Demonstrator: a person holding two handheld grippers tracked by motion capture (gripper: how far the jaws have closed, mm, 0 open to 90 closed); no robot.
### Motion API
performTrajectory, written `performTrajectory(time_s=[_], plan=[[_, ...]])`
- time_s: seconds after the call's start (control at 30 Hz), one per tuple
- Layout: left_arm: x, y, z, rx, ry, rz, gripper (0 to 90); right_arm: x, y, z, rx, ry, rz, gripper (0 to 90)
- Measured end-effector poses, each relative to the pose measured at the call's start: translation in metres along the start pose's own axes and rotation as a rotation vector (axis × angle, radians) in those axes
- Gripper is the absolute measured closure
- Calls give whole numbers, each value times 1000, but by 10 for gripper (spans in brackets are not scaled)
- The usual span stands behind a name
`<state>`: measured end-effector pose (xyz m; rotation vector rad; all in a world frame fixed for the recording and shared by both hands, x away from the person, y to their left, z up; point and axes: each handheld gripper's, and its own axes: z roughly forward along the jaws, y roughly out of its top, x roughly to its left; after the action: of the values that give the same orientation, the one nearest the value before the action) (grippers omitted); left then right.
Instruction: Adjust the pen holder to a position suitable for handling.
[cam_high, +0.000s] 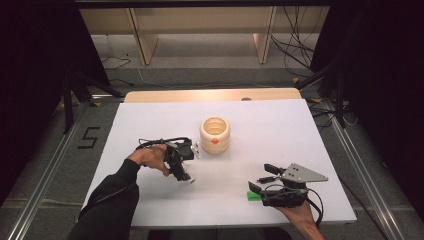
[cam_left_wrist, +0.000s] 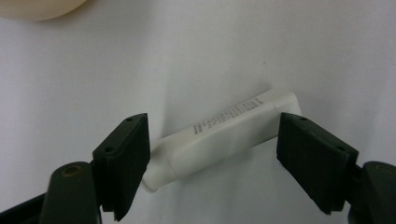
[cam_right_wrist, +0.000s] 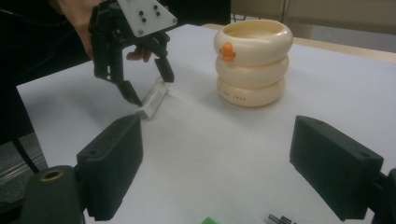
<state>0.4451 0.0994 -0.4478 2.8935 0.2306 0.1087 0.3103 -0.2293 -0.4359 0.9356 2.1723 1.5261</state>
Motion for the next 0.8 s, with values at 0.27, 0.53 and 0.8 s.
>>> performTrajectory(time_s=[0.27, 0.53, 0.8], plan=[[-1, 1, 0, 45, -11, 44, 257, 0, 0, 0, -1, 2, 3, 182], [-5, -1, 8, 124, -22, 87, 288, 0, 0, 1, 4, 3, 11, 184], [-4, -3, 13, 139, -34, 62, 381, -1, 0, 0, 5, 3, 17, 185]])
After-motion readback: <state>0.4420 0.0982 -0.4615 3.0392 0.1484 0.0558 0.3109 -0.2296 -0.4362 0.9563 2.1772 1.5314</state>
